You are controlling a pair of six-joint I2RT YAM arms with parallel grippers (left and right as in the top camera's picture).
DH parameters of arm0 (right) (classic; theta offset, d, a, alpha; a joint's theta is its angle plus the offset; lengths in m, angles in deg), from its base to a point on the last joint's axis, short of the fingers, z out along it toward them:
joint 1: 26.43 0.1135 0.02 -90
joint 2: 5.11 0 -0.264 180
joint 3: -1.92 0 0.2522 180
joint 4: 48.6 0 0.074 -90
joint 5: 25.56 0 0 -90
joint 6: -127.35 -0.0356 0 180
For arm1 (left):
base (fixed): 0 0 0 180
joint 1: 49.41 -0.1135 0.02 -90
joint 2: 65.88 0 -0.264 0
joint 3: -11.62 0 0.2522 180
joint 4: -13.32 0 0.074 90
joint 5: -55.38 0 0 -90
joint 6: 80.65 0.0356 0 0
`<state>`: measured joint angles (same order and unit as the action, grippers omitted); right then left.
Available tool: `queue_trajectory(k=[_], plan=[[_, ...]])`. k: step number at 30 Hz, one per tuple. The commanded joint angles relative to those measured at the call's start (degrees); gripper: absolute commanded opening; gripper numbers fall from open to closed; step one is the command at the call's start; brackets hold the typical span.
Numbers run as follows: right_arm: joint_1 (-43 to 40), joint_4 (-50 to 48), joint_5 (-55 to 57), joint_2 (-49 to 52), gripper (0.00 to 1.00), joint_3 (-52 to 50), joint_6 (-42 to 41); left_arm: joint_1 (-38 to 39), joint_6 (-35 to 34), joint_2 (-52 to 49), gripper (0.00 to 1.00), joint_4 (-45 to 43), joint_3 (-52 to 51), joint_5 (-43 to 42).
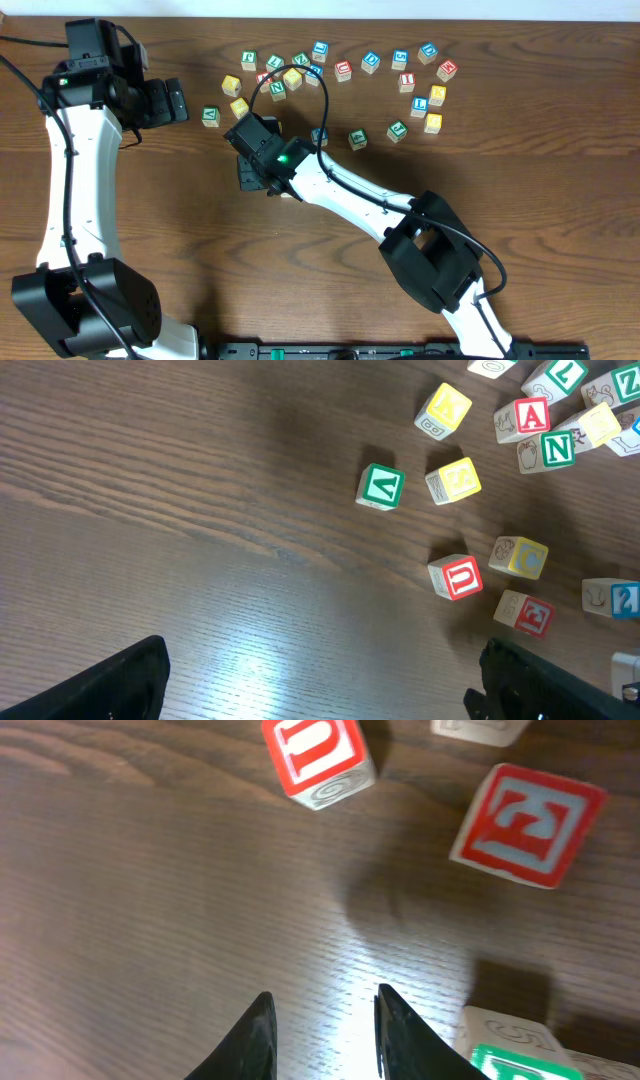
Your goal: Spell out ROBOT
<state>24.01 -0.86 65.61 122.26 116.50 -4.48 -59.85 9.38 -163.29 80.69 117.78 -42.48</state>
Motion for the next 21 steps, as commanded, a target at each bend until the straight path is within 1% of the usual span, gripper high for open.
queue_trajectory(k=[1, 16, 19, 21], plan=[[0.0, 0.3, 2.8, 1.8, 0.27, 1.3, -1.9, -0.2, 0.2, 0.9, 0.98, 0.1, 1.2, -0.5], [-2.4, 7.0, 2.8, 3.1, 0.25, 1.3, -3.4, -0.2, 0.2, 0.9, 0.98, 0.1, 1.2, -0.5], [-3.2, 8.1, 2.5, 3.1, 0.24, 1.3, -3.4, -0.2, 0.2, 0.9, 0.98, 0.1, 1.2, -0.5], [-3.5, 8.3, 1.2, 3.1, 0.22, 1.3, -3.0, -0.2, 0.2, 0.9, 0.98, 0.1, 1.2, -0.5]])
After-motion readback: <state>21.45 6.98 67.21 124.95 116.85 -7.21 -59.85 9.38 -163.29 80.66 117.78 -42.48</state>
